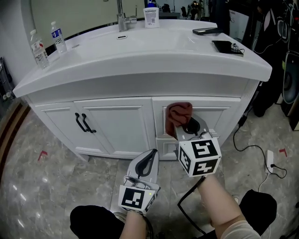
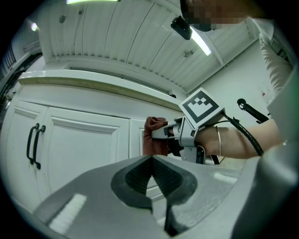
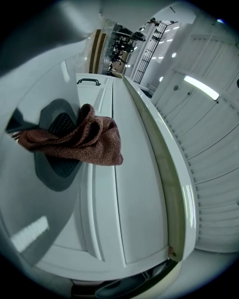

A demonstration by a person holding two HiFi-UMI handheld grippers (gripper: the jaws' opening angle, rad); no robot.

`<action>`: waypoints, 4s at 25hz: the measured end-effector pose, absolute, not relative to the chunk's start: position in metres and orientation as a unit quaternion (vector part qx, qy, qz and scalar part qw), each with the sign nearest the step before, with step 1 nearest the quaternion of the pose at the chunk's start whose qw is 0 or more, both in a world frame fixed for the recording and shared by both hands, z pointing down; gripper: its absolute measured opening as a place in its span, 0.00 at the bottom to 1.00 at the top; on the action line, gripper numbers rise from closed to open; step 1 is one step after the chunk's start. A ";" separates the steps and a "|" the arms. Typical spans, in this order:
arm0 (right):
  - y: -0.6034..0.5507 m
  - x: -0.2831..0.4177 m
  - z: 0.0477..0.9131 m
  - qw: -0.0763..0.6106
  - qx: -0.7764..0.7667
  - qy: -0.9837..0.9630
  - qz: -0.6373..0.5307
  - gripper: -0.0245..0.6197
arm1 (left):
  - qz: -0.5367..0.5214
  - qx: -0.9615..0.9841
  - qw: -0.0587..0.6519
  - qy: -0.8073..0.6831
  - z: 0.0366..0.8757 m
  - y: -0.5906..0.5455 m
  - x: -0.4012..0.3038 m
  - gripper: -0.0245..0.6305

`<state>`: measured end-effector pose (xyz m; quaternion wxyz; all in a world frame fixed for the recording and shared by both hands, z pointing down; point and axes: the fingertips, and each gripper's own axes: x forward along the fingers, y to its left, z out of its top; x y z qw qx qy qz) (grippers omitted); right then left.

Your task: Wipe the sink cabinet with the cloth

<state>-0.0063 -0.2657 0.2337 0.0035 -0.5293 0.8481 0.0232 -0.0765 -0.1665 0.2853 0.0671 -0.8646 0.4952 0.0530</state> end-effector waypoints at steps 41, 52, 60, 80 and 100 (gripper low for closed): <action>-0.238 0.162 0.250 0.008 -0.645 0.764 -0.031 0.16 | 0.060 -0.899 0.031 0.434 0.314 -0.161 0.010 0.04; -0.250 -0.012 0.286 -0.022 -0.518 0.854 -0.040 0.16 | 0.073 -0.866 0.005 0.495 0.321 -0.175 -0.063 0.04; -0.265 -0.062 0.295 -0.039 -0.493 0.868 -0.044 0.16 | 0.072 -0.849 -0.001 0.523 0.326 -0.176 -0.099 0.04; -0.252 0.041 0.288 -0.022 -0.576 0.816 -0.049 0.16 | 0.059 -0.874 0.016 0.482 0.319 -0.171 -0.043 0.04; -0.261 0.160 0.291 -0.019 -0.634 0.770 -0.070 0.16 | 0.033 -0.894 0.011 0.447 0.338 -0.176 0.014 0.04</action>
